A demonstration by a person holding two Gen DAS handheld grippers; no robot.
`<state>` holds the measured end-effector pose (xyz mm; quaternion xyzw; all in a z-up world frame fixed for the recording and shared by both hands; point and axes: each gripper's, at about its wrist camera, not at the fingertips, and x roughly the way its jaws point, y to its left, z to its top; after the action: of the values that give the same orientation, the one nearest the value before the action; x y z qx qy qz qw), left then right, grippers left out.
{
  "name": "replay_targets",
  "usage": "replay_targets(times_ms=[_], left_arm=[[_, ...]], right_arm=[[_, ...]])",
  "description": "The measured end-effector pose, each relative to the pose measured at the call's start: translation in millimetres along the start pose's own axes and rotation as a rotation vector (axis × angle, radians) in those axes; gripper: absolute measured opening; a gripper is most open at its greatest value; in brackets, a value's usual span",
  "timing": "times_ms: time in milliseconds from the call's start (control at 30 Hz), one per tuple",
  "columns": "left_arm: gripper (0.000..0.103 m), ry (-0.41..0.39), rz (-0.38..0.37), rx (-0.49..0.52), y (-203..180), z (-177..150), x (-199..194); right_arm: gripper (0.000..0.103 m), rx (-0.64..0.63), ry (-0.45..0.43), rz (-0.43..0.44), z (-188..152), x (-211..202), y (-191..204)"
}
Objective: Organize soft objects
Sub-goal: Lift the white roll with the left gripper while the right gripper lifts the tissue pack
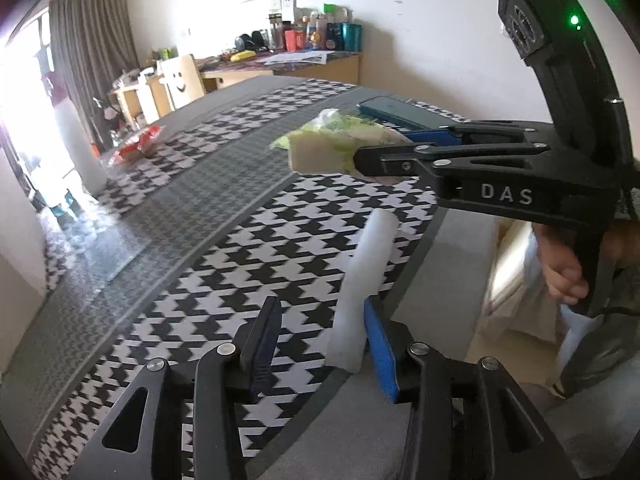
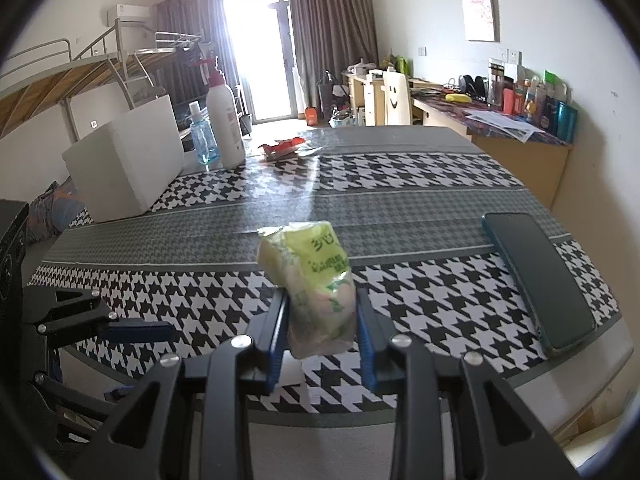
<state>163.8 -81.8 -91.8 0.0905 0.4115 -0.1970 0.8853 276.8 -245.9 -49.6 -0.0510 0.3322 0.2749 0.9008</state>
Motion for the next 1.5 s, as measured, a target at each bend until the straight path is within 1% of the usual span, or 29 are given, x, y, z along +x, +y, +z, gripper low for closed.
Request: replay_targets(times_ms=[67, 133, 200, 233, 267, 367, 500, 600, 667, 800, 867, 1200, 1300, 1500], left_arm=[[0.045, 0.013, -0.027, 0.018, -5.1, -1.0, 3.6], [0.045, 0.01, -0.01, 0.033, -8.7, -1.5, 6.8], [0.045, 0.014, -0.016, 0.024, -9.7, 0.0, 7.8], [0.039, 0.014, -0.014, 0.02, -9.8, 0.9, 8.5], [0.028, 0.01, -0.006, 0.024, -10.9, 1.6, 8.4], [0.019, 0.011, -0.012, 0.04, -13.9, 3.7, 9.5], [0.013, 0.001, -0.023, 0.03, -11.3, 5.0, 6.1], [0.013, -0.021, -0.005, 0.011, -5.2, 5.8, -0.8], [0.013, -0.037, -0.011, -0.001, -2.3, 6.6, -6.0], [0.013, -0.067, 0.001, -0.014, 1.7, 8.5, -15.6], [0.013, -0.08, 0.019, -0.027, 4.7, 9.3, -20.2], [0.013, -0.113, 0.058, -0.05, 13.9, 11.5, -35.4], [0.013, -0.121, 0.081, -0.055, 19.0, 13.8, -37.3], [0.013, -0.136, 0.113, -0.099, 33.1, 17.2, -42.4]], right_arm=[[0.036, 0.002, 0.0, 0.001, -0.4, 0.3, -0.4], [0.036, 0.004, 0.001, 0.0, -0.7, 0.3, -0.9], [0.036, 0.007, -0.001, 0.0, -1.2, -0.6, -1.8], [0.036, 0.008, -0.002, 0.001, -1.2, -1.1, -2.2], [0.036, 0.008, -0.003, 0.0, -1.4, -1.8, -2.4], [0.036, 0.009, -0.005, 0.002, -1.7, -2.3, -3.0], [0.036, 0.015, -0.011, 0.003, -1.3, -4.7, -4.1], [0.036, 0.017, -0.022, 0.002, 0.2, -7.9, -5.0], [0.036, 0.018, -0.03, 0.002, 2.1, -10.1, -4.6], [0.036, 0.012, -0.044, 0.006, 5.9, -12.4, -0.6], [0.036, 0.01, -0.049, 0.008, 7.8, -13.3, 2.1], [0.036, -0.011, -0.067, 0.016, 15.2, -14.1, 13.4], [0.036, -0.012, -0.068, 0.02, 17.2, -13.1, 15.1], [0.036, -0.003, -0.067, 0.025, 21.4, -10.8, 19.0]])
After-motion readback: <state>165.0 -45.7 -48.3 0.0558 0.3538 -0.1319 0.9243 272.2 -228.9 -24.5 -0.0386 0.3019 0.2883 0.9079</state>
